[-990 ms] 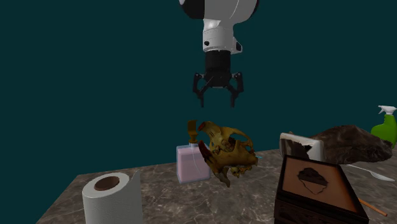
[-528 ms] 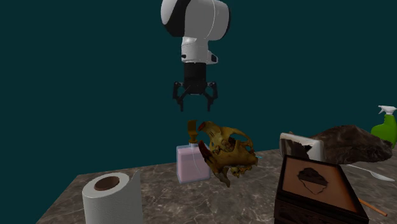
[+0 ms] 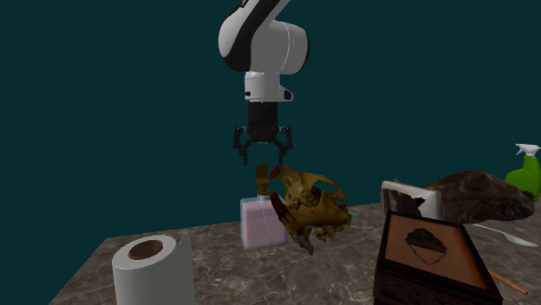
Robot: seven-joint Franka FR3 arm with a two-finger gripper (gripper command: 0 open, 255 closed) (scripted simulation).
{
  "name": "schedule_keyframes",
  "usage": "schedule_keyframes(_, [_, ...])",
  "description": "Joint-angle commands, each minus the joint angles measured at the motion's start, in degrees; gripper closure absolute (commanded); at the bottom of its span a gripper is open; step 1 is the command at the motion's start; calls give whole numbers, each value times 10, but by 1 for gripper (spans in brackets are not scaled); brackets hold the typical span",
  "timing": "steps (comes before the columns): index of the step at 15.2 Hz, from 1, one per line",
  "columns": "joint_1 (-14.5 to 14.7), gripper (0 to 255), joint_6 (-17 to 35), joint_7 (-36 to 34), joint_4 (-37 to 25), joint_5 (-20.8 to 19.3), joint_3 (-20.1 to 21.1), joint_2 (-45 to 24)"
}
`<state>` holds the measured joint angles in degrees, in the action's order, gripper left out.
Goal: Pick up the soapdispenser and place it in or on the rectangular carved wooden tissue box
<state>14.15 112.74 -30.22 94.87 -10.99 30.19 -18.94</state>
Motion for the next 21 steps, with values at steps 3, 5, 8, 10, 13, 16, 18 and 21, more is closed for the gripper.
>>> schedule_keyframes(3, [0, 0, 9, -1, 6, -2, -1, -3])
schedule_keyframes(5, [0, 0, 9, -1, 6, -2, -1, -3])
schedule_keyframes(8, [0, 0, 9, -1, 6, -2, -1, -3])
schedule_keyframes(10, [0, 255, 9, -1, 6, -2, -1, -3])
schedule_keyframes(13, [0, 255, 9, -1, 6, -2, -1, -3])
schedule_keyframes(16, [0, 255, 9, -1, 6, -2, -1, -3])
schedule_keyframes(18, [0, 255, 9, -1, 6, -2, -1, -3])
schedule_keyframes(21, [0, 255, -12, 2, -11, 2, 1, 2])
